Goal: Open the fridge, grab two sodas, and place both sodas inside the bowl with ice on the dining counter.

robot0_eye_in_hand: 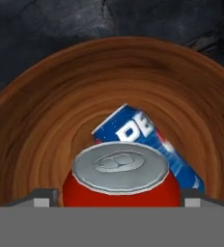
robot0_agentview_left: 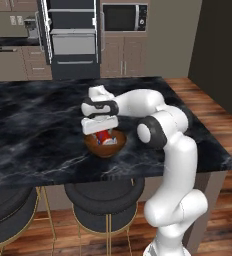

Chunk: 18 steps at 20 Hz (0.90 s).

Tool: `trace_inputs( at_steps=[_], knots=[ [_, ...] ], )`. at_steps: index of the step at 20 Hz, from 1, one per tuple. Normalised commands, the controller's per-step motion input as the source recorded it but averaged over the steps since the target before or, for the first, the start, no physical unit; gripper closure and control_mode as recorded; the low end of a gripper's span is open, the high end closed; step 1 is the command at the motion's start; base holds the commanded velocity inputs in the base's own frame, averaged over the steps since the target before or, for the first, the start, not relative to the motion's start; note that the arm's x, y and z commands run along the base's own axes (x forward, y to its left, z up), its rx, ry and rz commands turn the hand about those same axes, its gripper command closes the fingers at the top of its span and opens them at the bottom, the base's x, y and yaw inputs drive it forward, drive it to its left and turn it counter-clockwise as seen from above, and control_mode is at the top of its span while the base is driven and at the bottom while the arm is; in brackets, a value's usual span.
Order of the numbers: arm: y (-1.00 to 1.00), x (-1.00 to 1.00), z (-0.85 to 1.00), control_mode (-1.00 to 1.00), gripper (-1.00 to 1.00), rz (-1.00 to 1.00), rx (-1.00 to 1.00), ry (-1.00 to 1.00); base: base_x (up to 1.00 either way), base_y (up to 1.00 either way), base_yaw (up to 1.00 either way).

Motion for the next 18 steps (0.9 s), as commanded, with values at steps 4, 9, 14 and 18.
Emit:
trace_inputs(
  at_steps=[4, 9, 14, 18],
  knots=[
    [-0.20, -0.35, -0.01, -1.00, -1.00, 0.00, 0.00, -0.10, 0.00, 0.00, 0.00],
    [-0.13, -0.41, 0.08, -1.00, -1.00, 0.01, 0.00, -0.12, 0.00, 0.00, 0.00],
    [-0.01, -0.41, 0.20, -1.00, -1.00, 0.00, 0.00, -0.14, 0.00, 0.00, 0.00],
    [0.00, -0.34, 0.42, -1.00, -1.00, 0.00, 0.00, -0.14, 0.00, 0.00, 0.00]
  ],
)
